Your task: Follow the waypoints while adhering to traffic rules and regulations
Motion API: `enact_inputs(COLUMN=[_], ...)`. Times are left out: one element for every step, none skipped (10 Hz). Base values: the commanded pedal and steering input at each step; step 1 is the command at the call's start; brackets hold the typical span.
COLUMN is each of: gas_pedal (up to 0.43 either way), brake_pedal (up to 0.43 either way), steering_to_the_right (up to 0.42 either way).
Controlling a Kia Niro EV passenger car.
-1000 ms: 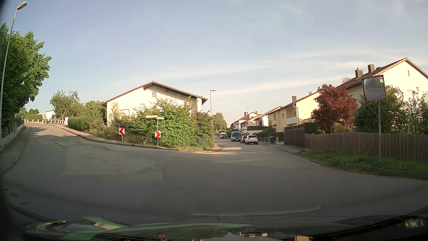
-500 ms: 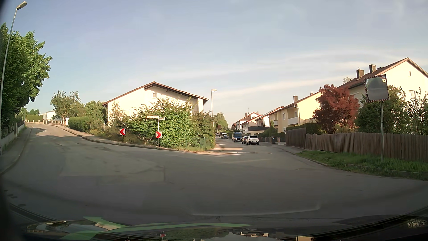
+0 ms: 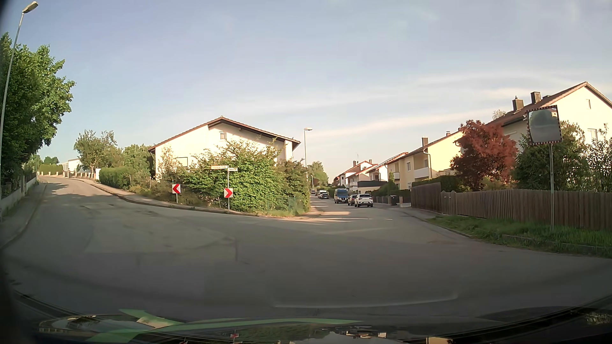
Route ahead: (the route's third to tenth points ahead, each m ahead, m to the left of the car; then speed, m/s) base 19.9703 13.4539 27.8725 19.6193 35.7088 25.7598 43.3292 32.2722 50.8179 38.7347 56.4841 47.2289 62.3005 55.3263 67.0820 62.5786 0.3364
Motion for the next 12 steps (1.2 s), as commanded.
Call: enact_inputs(gas_pedal=[0.0, 0.0, 0.0, 0.0, 0.0, 0.0, 0.0, 0.0, 0.0, 0.0, 0.0, 0.0], brake_pedal=[0.14, 0.14, 0.14, 0.14, 0.14, 0.14, 0.14, 0.14, 0.14, 0.14, 0.128, 0.116], steering_to_the_right=[-0.152, -0.152, -0.152, -0.152, -0.153, -0.153, -0.153, -0.154, -0.154, -0.154, -0.154, -0.155])
